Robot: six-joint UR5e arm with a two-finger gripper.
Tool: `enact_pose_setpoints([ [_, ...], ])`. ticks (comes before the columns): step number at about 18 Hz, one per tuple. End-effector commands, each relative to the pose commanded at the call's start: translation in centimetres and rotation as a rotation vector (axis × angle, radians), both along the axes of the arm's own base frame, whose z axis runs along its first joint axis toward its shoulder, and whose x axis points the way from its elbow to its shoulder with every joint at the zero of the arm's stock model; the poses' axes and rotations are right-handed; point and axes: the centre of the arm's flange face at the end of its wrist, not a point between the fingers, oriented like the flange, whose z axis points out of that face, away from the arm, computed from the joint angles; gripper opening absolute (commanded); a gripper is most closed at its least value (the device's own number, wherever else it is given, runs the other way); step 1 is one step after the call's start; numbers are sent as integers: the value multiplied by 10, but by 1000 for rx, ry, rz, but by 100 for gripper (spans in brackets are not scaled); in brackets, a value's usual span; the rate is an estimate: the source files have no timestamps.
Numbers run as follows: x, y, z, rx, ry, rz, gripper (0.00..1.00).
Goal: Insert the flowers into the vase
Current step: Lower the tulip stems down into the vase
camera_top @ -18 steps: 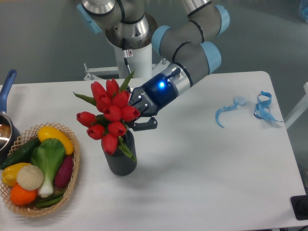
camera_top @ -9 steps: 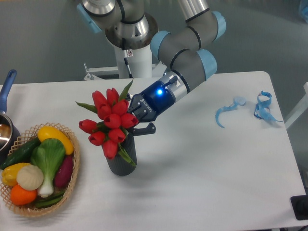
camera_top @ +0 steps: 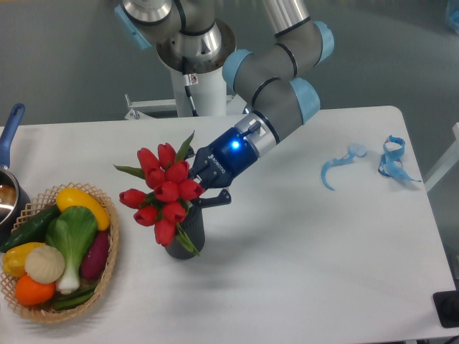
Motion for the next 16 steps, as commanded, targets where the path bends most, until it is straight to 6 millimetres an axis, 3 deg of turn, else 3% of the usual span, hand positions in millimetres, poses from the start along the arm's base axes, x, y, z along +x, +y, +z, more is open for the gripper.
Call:
enact_pose_setpoints([
  [3, 1, 0, -4, -22, 7, 0, 34],
  [4, 1, 0, -5, -24, 7, 0, 40],
  [7, 0, -1, -8, -26, 46, -6, 65],
  [8, 1, -2, -9, -22, 56, -9, 80],
  [9, 0, -2, -9, -19, 63, -9, 89],
  [12, 2, -4, -12, -23, 66, -10, 99],
  [16, 5, -9, -14, -17, 80, -10, 100],
])
